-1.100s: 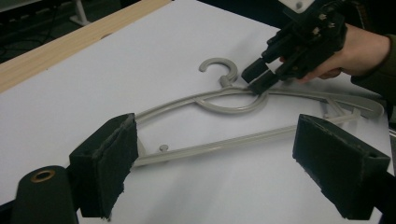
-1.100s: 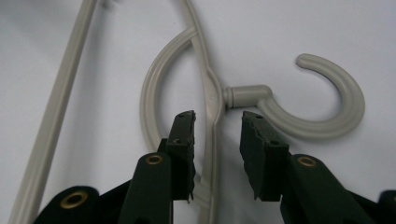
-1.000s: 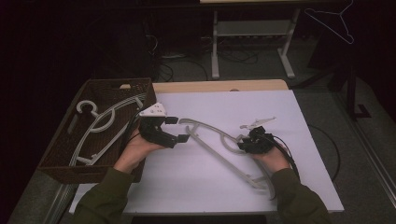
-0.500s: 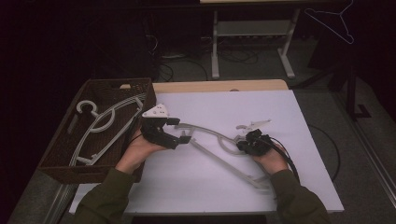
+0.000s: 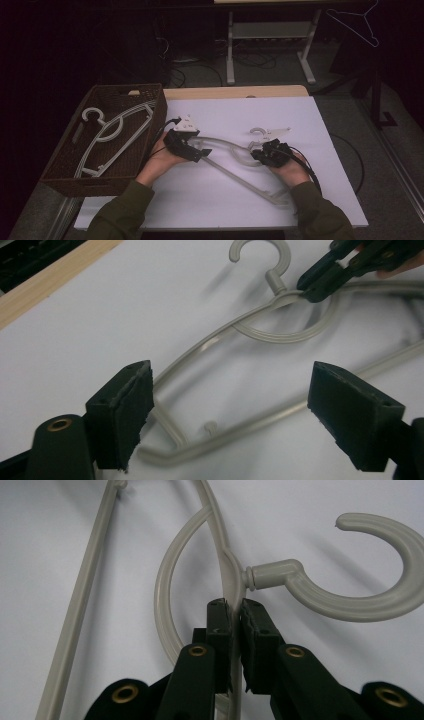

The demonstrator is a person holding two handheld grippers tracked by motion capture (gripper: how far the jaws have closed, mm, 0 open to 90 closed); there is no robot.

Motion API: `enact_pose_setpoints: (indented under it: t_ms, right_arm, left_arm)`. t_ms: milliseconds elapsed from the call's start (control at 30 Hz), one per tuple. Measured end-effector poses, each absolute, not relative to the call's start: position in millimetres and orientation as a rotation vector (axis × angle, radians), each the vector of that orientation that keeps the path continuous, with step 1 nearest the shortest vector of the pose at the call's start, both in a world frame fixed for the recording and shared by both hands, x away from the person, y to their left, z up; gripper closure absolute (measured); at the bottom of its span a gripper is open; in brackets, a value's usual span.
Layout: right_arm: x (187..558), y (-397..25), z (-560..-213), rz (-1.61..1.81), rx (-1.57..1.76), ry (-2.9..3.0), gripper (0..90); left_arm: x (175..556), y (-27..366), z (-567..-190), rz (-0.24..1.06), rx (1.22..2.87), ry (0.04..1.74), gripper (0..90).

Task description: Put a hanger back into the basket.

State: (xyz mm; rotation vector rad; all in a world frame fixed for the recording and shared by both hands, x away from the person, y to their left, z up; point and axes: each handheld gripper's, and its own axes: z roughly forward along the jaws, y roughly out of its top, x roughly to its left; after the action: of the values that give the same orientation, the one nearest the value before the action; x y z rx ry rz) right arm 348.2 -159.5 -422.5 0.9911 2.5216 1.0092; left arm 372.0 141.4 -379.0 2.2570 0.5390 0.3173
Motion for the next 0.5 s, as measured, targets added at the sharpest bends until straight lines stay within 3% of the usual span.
enact_pose_setpoints:
  t_ms: [500]
  right_arm:
    - [343, -151, -417, 1.046, 0.883, 2.549, 83.1]
  left_arm:
    - [394, 103, -417, 0.379, 2.426, 0.411, 32.7]
